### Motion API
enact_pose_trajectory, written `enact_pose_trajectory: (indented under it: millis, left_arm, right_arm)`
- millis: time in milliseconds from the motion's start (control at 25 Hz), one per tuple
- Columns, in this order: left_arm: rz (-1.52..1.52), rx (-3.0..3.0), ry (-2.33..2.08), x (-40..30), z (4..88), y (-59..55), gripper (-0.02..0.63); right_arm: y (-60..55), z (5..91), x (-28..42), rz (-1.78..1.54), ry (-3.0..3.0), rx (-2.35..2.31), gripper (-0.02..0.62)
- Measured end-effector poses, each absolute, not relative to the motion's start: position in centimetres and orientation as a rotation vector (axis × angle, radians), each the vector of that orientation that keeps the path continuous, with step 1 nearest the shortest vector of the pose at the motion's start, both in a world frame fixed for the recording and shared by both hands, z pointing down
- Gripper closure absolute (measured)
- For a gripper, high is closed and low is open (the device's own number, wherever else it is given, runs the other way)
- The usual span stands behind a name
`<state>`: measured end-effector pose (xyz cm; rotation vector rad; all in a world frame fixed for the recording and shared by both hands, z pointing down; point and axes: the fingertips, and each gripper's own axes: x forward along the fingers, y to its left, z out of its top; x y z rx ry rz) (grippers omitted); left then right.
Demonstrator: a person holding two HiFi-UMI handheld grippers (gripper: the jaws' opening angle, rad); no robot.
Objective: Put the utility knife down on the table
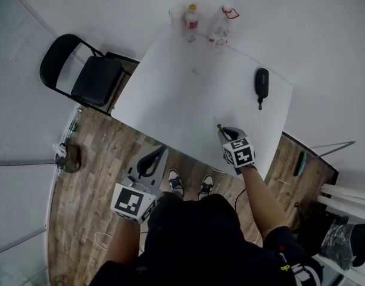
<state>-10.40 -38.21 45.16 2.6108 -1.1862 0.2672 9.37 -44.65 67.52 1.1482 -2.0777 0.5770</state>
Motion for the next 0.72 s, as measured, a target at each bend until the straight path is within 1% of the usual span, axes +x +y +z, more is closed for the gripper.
enact_pose_trajectory:
  millis: [280,720]
  left_arm:
    - [0.294,2.571,-1.209,-10.4,46.4,-38.4,0.583]
    - [0.296,2.555,-1.227,-10.9,46.8,-38.4,0.583]
  right_arm:
    - [-44.7,72.0,9.2,0.665,-2.006,1.077,0.52]
    - [-44.0,74.8,8.6,0.678,-1.913,0.981,0.52]
